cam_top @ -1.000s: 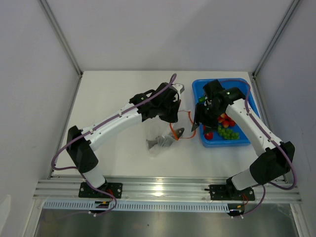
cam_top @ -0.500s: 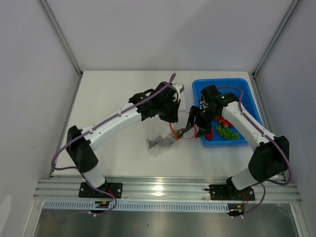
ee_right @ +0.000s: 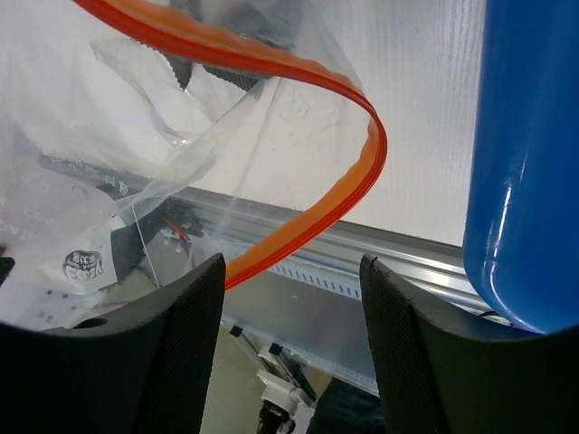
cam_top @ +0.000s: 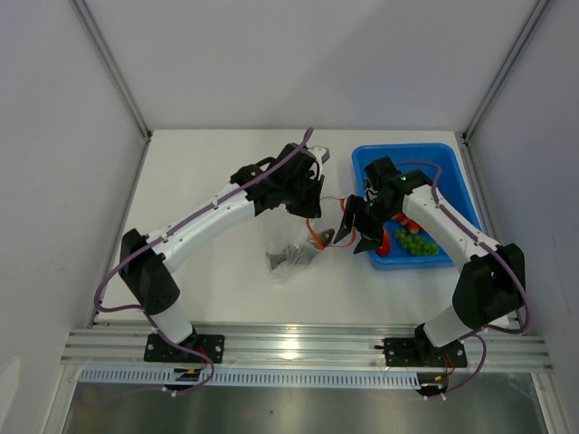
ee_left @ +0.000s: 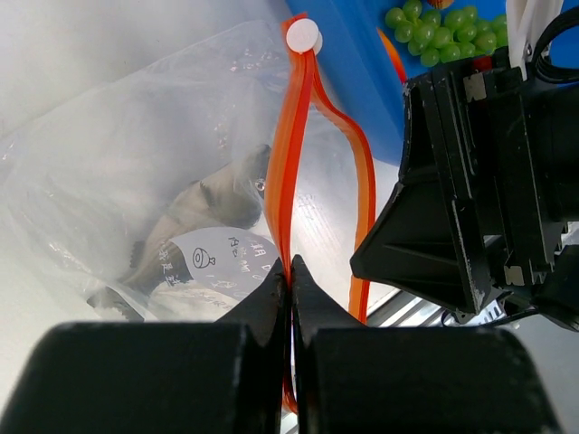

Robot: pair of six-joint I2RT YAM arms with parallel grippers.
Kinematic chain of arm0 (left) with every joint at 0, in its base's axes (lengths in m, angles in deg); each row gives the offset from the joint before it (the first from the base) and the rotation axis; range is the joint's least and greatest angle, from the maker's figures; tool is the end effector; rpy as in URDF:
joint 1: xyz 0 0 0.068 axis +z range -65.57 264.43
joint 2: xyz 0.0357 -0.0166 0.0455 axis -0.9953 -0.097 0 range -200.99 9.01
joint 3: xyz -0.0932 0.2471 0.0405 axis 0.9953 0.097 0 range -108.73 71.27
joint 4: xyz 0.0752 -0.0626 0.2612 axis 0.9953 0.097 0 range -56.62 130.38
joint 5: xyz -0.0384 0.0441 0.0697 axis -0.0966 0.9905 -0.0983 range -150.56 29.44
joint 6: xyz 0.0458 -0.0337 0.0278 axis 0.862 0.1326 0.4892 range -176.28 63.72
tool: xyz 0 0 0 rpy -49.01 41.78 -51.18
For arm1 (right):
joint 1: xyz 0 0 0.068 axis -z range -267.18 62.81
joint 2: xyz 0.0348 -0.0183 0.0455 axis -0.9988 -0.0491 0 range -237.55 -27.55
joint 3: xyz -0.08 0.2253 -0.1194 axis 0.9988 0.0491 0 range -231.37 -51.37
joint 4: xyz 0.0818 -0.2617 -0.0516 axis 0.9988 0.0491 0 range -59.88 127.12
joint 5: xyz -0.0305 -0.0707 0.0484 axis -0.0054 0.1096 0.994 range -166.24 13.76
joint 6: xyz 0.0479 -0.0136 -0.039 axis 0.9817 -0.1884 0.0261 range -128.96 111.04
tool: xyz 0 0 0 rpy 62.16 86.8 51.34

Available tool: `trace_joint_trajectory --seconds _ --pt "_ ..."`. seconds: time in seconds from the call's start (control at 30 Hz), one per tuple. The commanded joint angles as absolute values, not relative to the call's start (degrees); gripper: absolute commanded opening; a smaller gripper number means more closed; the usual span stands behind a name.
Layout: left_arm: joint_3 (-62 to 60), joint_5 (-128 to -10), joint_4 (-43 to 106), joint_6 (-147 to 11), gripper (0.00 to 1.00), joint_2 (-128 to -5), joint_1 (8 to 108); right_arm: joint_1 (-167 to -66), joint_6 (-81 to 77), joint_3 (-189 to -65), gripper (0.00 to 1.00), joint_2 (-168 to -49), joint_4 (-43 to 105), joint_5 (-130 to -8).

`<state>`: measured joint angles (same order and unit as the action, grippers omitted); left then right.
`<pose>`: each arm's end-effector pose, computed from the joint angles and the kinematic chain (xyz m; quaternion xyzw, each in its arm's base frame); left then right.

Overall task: Place the food in the zip-top bag and seal the zipper
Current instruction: Adjust the zipper food storage bag at the center of the board.

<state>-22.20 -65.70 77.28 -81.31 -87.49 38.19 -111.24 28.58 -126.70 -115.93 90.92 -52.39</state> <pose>0.2729 -0.2915 0.3265 0.1873 0.9104 -0.2475 0.2737 0.2806 0.1467 0.2568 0.0848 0.9654 0.2462 0.0133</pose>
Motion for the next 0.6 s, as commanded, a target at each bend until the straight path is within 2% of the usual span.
trace_joint_trajectory --seconds 0.0,0.2,0.3,0.4,0.43,0.47,0.57 --pt "-25.2 -67.5 76.1 -81.9 0.01 -84.8 38.7 -111.5 29.6 -126.6 0.63 -116.3 90.4 -52.9" --pt "-25.3 -69.6 75.7 -82.9 0.01 -84.1 38.8 -111.4 30.3 -127.6 0.61 -118.9 88.0 -54.5" --pt "-25.2 -69.8 75.9 -82.7 0.01 -83.6 38.9 -111.6 30.9 -128.1 0.56 -121.0 86.2 -55.9" --pt "-25.1 -70.1 75.9 -82.6 0.01 -83.2 39.2 -112.0 31.0 -128.1 0.31 -123.0 84.4 -56.6" --pt "-24.9 -70.3 75.9 -82.6 0.01 -82.9 39.4 -112.0 30.8 -128.3 0.19 -123.4 84.2 -56.6" --pt "-24.8 -70.3 76.0 -82.5 0.01 -82.9 39.5 -112.2 30.2 -128.7 0.0 -123.6 84.2 -56.6" --pt "-23.7 -71.1 75.7 -81.9 0.01 -82.2 39.8 -112.6 28.4 -132.1 0.0 -124.0 85.8 -57.8"
